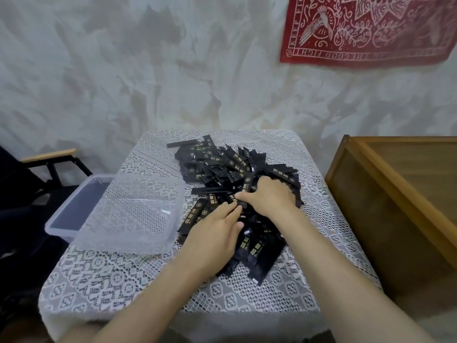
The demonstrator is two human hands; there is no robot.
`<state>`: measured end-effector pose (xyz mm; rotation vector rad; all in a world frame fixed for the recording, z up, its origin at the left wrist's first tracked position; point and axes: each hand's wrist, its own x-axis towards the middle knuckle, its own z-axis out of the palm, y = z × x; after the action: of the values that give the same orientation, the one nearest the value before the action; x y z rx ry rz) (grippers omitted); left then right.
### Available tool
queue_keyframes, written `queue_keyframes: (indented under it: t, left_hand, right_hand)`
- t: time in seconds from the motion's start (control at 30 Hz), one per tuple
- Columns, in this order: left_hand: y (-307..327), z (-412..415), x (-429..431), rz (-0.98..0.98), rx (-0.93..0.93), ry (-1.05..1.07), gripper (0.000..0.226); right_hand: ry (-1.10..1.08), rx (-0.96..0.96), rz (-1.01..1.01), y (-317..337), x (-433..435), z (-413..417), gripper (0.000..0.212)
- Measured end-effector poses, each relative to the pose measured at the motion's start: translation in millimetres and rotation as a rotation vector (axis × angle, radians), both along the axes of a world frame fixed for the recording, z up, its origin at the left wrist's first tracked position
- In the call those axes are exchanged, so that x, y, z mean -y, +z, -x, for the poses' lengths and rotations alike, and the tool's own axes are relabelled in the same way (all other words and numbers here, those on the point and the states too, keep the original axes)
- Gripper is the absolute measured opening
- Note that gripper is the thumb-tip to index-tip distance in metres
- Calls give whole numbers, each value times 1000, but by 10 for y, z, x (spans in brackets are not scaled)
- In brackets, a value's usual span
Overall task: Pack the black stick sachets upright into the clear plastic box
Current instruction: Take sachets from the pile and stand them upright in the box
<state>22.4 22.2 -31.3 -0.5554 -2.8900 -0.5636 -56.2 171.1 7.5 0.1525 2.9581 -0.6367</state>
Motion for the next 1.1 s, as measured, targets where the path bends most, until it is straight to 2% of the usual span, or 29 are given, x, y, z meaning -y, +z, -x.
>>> queue_keyframes:
  t: [0.2, 0.37, 0.47, 0.6, 0.67, 0.77, 0.87, 0.9, 1.0, 1.1]
  left_hand:
    - [-144, -25, 128, -280, 49, 19, 42]
    - [-97, -77, 160, -546, 18, 127, 35]
    - [-16, -50, 98, -671, 43, 196, 38]
    - [69, 47, -57, -993, 364, 181, 50]
    - [126, 52, -105, -1146, 483, 209, 50]
    - [133, 88, -113, -1244, 607, 246, 47]
    - [167, 63, -88, -1269, 655, 233, 69]
    - [179, 55, -73, -1272, 645, 219, 70]
    - [235, 25, -47, -1309, 586, 181, 40]
    - [258, 23, -16, -1374, 561, 205, 36]
  right_hand:
    - [-15, 29, 180, -81, 21, -3, 42]
    - [-33, -30, 611, -23, -164, -193, 22]
    - [-6, 21, 799, 27, -223, -386, 16]
    - [111, 199, 1013, 84, -129, -630, 18]
    - [192, 314, 1048, 112, -56, -715, 20]
    - [287, 384, 922, 190, 18, -755, 28]
    - [334, 403, 844, 239, 83, -754, 26]
    - [345, 407, 848, 233, 104, -757, 26]
    - [352, 384, 899, 208, 151, -783, 24]
    - [324, 356, 949, 183, 135, -797, 22]
